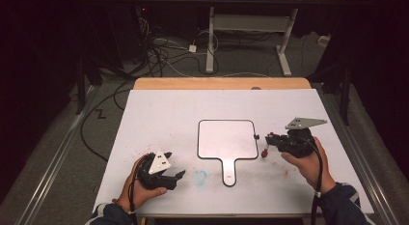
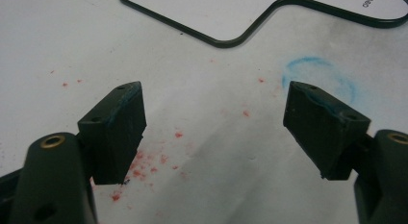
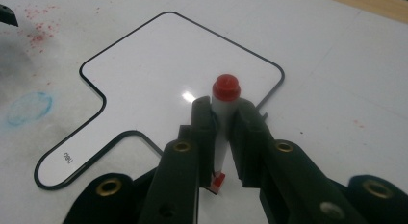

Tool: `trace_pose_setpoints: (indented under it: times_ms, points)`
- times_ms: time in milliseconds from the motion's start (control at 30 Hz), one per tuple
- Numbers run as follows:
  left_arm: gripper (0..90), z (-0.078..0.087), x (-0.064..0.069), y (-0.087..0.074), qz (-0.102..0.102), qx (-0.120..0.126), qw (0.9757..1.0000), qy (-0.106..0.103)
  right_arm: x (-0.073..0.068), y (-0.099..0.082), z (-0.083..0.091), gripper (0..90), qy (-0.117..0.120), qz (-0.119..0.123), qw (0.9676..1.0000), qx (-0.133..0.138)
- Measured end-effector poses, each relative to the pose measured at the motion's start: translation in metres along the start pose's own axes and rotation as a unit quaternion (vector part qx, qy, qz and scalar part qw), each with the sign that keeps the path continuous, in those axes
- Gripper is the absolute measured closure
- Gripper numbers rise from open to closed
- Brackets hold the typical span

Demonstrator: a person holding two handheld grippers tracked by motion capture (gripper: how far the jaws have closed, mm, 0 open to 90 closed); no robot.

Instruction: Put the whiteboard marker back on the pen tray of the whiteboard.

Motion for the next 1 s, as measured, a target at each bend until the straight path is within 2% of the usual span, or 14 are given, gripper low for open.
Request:
trace_pose_setpoints:
  times_ms: [33, 167, 367, 500, 600, 667, 867, 1000]
  points:
    - [22.1, -0.001, 0.000, 0.001, -0.001, -0.001, 1.0000, 0.000, 0.002, -0.001, -0.005, 81.3, -0.001, -0.004, 1.0000, -0.008]
    - [22.1, -0.006, 0.001, 0.003, -0.008, -0.005, 0.9999, -0.004, 0.010, 0.004, -0.017, 80.8, 0.010, -0.028, 0.9996, -0.001]
    - [22.1, -0.006, 0.001, 0.001, -0.008, -0.008, 0.9999, -0.007, 0.023, 0.011, -0.043, 78.2, 0.008, -0.055, 0.9985, 0.000]
    - [22.1, -0.006, 0.002, 0.001, -0.008, -0.009, 0.9999, -0.008, 0.031, 0.009, -0.064, 76.9, 0.012, -0.098, 0.9951, -0.002]
    - [22.1, -0.007, 0.003, 0.001, -0.009, -0.010, 0.9999, -0.010, 0.036, 0.005, -0.077, 77.1, 0.008, -0.121, 0.9925, -0.006]
    - [22.1, -0.007, 0.003, 0.000, -0.009, -0.010, 0.9999, -0.010, 0.041, 0.004, -0.084, 77.8, -0.005, -0.125, 0.9921, -0.007]
    - [22.1, -0.008, 0.004, 0.000, -0.011, -0.013, 0.9998, -0.013, 0.043, -0.002, -0.099, 77.5, -0.021, -0.136, 0.9903, -0.017]
    - [22.0, -0.009, 0.004, 0.000, -0.010, -0.013, 0.9997, -0.017, 0.043, -0.005, -0.104, 75.0, -0.035, -0.130, 0.9905, -0.024]
Point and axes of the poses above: each handheld gripper's, and its own axes: z roughly backward along the jaws, y roughly out of its top, x roughly to its right, the point moved 10 cm from there along -z, roughly forward along the jaws, and after that the axes turned 2 degrees about -y, right-handed, at the moved point
